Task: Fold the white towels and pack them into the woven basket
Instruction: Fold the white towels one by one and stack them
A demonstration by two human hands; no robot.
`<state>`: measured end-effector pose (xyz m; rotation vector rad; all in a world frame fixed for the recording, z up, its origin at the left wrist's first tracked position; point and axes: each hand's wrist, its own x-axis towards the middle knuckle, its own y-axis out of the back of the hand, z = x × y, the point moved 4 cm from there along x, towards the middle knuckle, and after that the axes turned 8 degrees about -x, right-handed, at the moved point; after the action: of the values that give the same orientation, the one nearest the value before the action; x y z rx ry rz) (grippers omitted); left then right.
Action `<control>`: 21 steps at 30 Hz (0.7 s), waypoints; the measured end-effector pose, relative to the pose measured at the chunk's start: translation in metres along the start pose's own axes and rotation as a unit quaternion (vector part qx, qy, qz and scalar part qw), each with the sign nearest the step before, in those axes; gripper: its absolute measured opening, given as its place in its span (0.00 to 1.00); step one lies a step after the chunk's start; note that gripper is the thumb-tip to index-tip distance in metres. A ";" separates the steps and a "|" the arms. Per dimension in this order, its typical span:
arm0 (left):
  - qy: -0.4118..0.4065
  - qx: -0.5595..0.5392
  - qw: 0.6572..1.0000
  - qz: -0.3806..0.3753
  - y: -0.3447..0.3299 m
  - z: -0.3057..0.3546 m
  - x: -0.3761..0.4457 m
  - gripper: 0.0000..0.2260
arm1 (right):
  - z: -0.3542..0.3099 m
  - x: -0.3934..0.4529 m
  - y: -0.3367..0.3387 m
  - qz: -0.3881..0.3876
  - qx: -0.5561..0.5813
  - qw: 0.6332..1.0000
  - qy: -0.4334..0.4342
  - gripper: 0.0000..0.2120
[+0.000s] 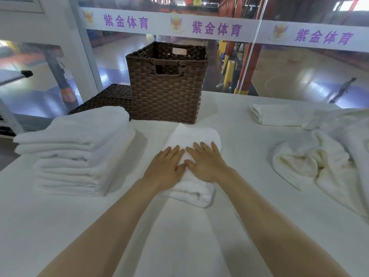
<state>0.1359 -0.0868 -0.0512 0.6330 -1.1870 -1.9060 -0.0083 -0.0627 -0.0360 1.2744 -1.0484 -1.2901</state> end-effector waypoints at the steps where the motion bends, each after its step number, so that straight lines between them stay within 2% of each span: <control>1: 0.011 0.008 1.000 -0.003 -0.002 0.003 -0.004 0.26 | 0.004 0.003 0.004 -0.006 0.026 1.000 0.011 0.28; 3: 0.028 0.018 0.999 -0.004 -0.003 0.008 -0.013 0.27 | 0.015 0.012 0.014 0.022 0.071 0.997 0.009 0.28; 6: 0.038 0.029 0.999 0.005 -0.005 0.015 -0.026 0.28 | 0.034 0.029 0.019 0.081 0.045 0.994 -0.053 0.29; 10: 0.065 0.034 0.997 0.016 -0.014 0.025 -0.041 0.29 | 0.042 0.051 0.005 0.002 0.049 0.994 -0.094 0.32; 13: 0.083 0.042 0.995 0.029 -0.017 0.027 -0.045 0.29 | 0.040 0.054 0.001 0.012 0.069 0.994 -0.084 0.31; 15: 0.089 0.040 0.995 0.029 -0.018 0.028 -0.045 0.29 | 0.042 0.050 0.001 0.036 0.134 0.987 -0.079 0.28; 17: 0.092 0.019 0.995 0.023 -0.017 0.028 -0.045 0.29 | 0.046 0.040 0.001 0.084 0.250 0.960 -0.089 0.26; 19: 0.098 -0.020 0.995 0.023 -0.015 0.026 -0.046 0.29 | 0.048 0.023 0.001 0.122 0.352 0.919 -0.126 0.27; 21: 0.105 -0.066 0.992 0.034 -0.011 0.023 -0.048 0.28 | 0.047 0.004 0.000 0.116 0.418 0.887 -0.160 0.31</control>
<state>0.1422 -0.0324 -0.0510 0.6941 -0.9308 -1.7952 -0.0546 -0.0698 -0.0336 1.4985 -2.0754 -0.8802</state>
